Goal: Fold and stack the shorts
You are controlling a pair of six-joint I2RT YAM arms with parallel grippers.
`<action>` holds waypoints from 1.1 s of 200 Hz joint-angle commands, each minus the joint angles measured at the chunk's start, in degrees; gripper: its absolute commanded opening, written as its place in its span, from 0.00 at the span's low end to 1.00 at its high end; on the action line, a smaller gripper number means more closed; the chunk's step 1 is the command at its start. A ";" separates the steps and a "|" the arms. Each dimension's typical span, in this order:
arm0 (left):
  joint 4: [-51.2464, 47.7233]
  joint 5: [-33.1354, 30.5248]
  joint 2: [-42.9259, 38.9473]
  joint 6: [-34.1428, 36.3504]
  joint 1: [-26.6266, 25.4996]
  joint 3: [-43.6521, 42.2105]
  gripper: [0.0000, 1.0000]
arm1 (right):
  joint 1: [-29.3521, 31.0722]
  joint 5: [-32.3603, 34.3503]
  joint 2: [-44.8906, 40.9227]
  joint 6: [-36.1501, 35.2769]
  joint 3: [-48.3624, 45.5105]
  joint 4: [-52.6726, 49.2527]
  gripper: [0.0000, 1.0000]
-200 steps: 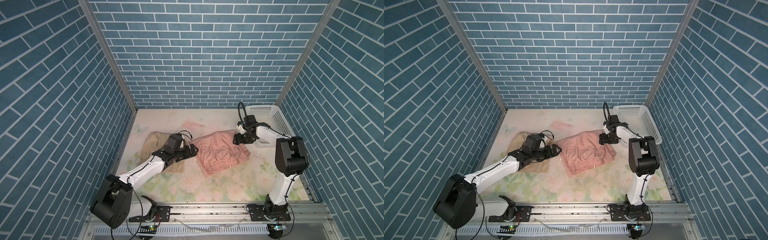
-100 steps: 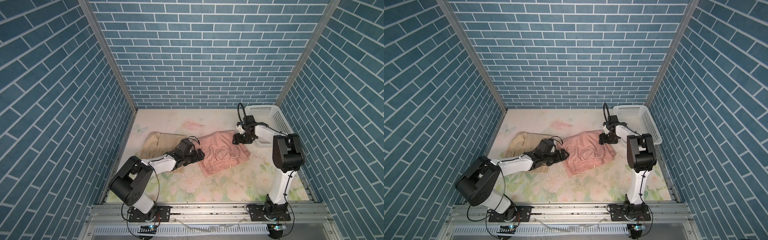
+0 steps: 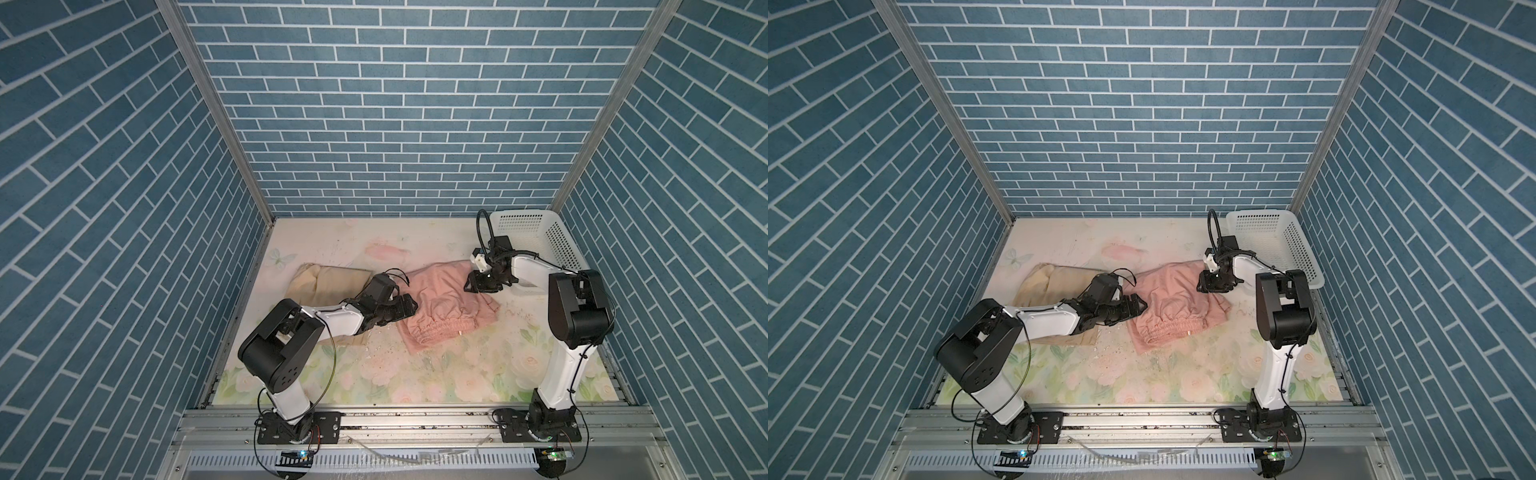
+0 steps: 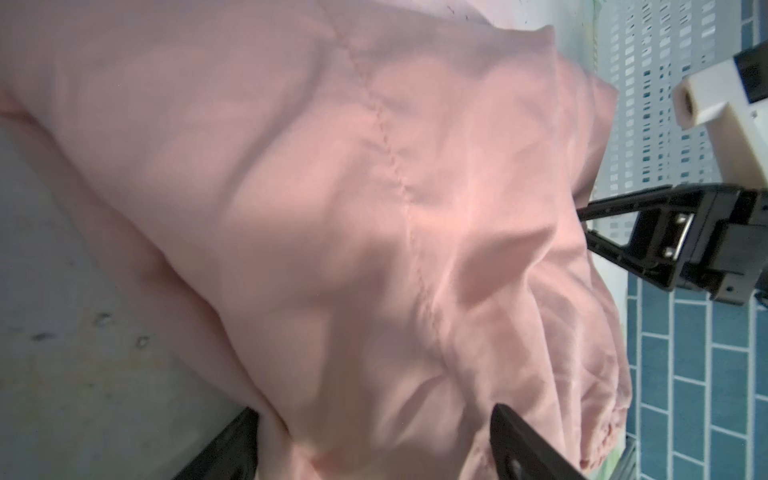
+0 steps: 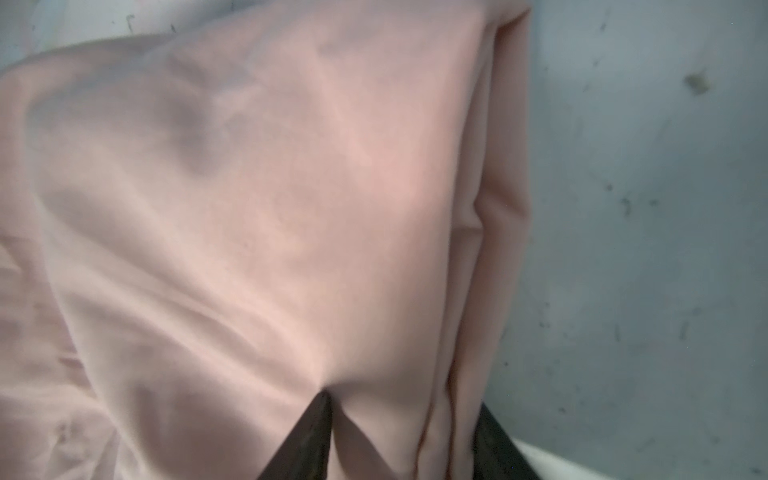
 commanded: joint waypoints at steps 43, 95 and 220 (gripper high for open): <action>-13.35 -0.78 2.97 6.28 -2.47 8.24 0.37 | 0.05 -6.00 -4.63 5.32 -3.38 0.60 0.17; -27.86 -0.41 4.81 13.25 -2.51 17.04 0.11 | 0.18 -9.42 -14.78 18.28 -13.78 8.24 0.00; -74.60 0.91 -3.27 32.51 8.02 39.98 0.00 | 27.39 10.23 -36.97 49.91 -28.45 20.77 0.00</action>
